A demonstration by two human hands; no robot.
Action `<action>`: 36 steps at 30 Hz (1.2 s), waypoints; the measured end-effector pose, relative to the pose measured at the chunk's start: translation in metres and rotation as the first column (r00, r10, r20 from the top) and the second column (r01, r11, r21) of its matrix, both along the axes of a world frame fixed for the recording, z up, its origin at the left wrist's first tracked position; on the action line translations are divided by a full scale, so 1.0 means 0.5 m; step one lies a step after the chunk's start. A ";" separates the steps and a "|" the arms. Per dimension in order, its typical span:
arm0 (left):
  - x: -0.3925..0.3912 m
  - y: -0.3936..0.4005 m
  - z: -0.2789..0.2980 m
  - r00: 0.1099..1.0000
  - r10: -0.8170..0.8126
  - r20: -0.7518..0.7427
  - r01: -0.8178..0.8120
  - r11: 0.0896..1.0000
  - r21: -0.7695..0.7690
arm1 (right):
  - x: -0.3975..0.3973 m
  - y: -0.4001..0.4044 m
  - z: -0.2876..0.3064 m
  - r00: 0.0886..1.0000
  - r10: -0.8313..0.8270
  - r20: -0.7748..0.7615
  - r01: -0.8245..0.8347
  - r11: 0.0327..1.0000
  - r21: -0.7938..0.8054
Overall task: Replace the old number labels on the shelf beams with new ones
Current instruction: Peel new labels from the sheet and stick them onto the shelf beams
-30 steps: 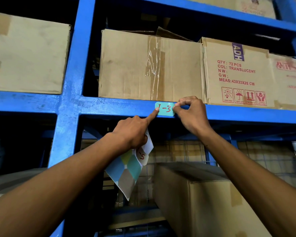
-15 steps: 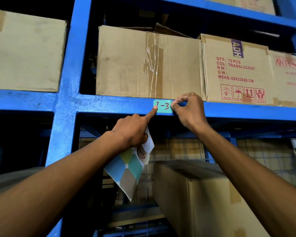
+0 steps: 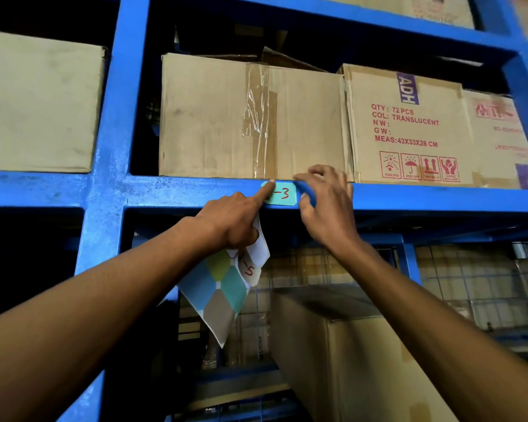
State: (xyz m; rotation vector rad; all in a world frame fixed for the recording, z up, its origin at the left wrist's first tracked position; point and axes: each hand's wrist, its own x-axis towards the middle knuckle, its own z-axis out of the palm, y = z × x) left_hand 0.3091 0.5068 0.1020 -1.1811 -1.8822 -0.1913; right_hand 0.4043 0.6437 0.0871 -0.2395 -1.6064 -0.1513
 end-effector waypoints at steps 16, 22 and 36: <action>-0.004 -0.012 -0.062 0.997 0.074 0.005 -0.074 0.997 -0.015 | -0.032 0.019 -0.068 0.927 -0.308 0.212 0.289 0.950 0.116; -0.012 -0.020 -0.087 0.996 -0.028 0.085 0.026 0.999 0.029 | -0.018 0.024 -0.097 0.918 -0.335 0.211 0.334 0.942 0.045; -0.002 -0.058 -0.244 0.321 -0.866 0.384 0.481 0.498 0.722 | 0.025 -0.061 -0.276 0.981 0.119 0.155 -0.091 0.981 -0.171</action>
